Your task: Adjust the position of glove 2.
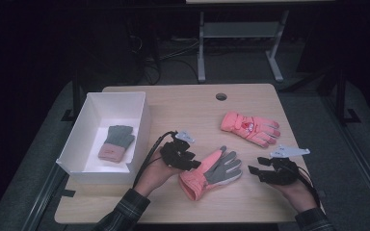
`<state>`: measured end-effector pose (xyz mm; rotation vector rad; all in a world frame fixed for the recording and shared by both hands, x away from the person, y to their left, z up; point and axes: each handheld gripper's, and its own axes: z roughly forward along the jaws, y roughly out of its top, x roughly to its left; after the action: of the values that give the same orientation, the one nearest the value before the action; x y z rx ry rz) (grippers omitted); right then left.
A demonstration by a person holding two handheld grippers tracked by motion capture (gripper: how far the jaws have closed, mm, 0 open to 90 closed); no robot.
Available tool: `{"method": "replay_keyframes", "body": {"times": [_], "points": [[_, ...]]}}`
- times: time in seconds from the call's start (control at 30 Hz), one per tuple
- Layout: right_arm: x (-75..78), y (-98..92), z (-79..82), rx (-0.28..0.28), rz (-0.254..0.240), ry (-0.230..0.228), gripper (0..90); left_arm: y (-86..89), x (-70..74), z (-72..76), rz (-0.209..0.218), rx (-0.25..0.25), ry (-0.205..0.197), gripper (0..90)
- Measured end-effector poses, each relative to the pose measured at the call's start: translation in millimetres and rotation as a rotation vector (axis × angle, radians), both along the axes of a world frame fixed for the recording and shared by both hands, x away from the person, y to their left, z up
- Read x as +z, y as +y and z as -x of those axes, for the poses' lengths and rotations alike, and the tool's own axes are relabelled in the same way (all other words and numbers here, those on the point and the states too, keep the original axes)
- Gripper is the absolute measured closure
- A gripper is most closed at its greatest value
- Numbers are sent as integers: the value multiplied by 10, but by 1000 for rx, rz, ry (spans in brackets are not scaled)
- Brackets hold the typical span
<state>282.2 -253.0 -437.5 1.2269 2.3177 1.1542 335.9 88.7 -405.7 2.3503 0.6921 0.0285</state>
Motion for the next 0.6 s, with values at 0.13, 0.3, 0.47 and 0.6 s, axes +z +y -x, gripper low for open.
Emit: {"method": "replay_keyframes", "body": {"times": [0.13, 0.3, 0.47, 0.6], "points": [[27, 17, -137, -32, 0, 1, 581, 80, -52, 16, -3, 23, -18, 390], [87, 41, -374, -74, -12, -9, 683, 187, -85, -6, 21, 78, -28, 322], [107, 101, -683, -111, -9, -7, 819, 226, -126, -68, 16, 108, -35, 269], [112, 136, -897, -135, -7, -18, 900, 226, -156, -97, -8, 104, -40, 253]]}}
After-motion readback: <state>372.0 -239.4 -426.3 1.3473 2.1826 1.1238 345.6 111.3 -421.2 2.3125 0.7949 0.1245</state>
